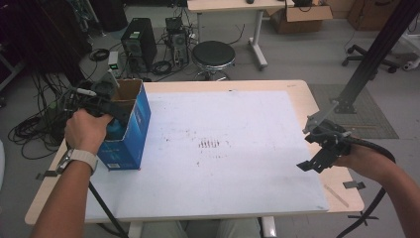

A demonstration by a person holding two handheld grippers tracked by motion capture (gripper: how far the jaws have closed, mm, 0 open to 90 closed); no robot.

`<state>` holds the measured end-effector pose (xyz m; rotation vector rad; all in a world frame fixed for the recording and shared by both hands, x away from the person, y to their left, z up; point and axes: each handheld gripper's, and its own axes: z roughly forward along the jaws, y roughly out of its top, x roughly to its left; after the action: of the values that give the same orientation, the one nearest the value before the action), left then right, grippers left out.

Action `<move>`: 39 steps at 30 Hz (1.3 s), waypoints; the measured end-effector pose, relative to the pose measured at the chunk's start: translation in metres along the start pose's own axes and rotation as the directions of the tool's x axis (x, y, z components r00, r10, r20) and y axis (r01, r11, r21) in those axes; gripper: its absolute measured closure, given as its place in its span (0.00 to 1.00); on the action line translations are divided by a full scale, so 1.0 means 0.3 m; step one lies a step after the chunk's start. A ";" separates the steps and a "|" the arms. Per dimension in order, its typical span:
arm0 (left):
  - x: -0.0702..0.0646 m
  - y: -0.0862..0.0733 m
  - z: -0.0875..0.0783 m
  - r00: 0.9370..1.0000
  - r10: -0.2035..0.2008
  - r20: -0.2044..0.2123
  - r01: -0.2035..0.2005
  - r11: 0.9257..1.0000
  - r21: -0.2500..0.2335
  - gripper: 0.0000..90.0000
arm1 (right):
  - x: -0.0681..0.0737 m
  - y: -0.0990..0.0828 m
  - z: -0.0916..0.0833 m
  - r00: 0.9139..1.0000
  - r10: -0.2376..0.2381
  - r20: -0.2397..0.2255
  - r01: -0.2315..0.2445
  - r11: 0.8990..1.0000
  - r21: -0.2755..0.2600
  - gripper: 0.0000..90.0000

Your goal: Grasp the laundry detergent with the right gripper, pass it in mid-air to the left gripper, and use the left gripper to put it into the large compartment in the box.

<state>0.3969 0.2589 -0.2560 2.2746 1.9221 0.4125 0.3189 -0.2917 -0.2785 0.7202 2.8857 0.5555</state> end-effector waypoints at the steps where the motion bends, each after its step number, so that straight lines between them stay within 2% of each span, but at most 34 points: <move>1: 0.000 0.000 -0.008 1.000 0.010 -0.002 -0.010 1.000 -0.005 0.25 | 0.000 -0.001 -0.002 1.000 0.001 0.000 -0.001 1.000 -0.002 0.06; 8: -0.008 0.009 -0.083 0.999 0.032 0.010 -0.032 0.999 -0.032 0.21 | 0.004 0.005 -0.008 1.000 0.003 -0.001 -0.003 1.000 -0.001 0.06; 20: -0.061 0.032 -0.215 0.994 0.109 0.020 -0.108 0.992 -0.063 0.14 | 0.008 0.018 -0.031 1.000 -0.007 0.006 0.007 1.000 -0.010 0.06; 26: -0.108 0.038 -0.266 0.986 0.164 0.041 -0.160 0.983 -0.092 0.12 | 0.011 0.023 -0.037 1.000 -0.011 0.008 0.011 1.000 -0.014 0.06; 29: -0.131 0.043 -0.282 0.979 0.196 0.047 -0.191 0.977 -0.095 0.11 | 0.012 0.026 -0.037 1.000 -0.011 0.007 0.012 1.000 -0.015 0.06; 39: -0.191 0.066 -0.325 0.963 0.262 0.061 -0.254 0.960 -0.118 0.10 | 0.013 0.030 -0.038 1.000 -0.010 0.004 0.011 1.000 -0.015 0.06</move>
<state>0.3786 0.1920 -0.1643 2.4377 1.5319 0.4407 0.3172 -0.2863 -0.2648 0.7028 2.8762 0.5735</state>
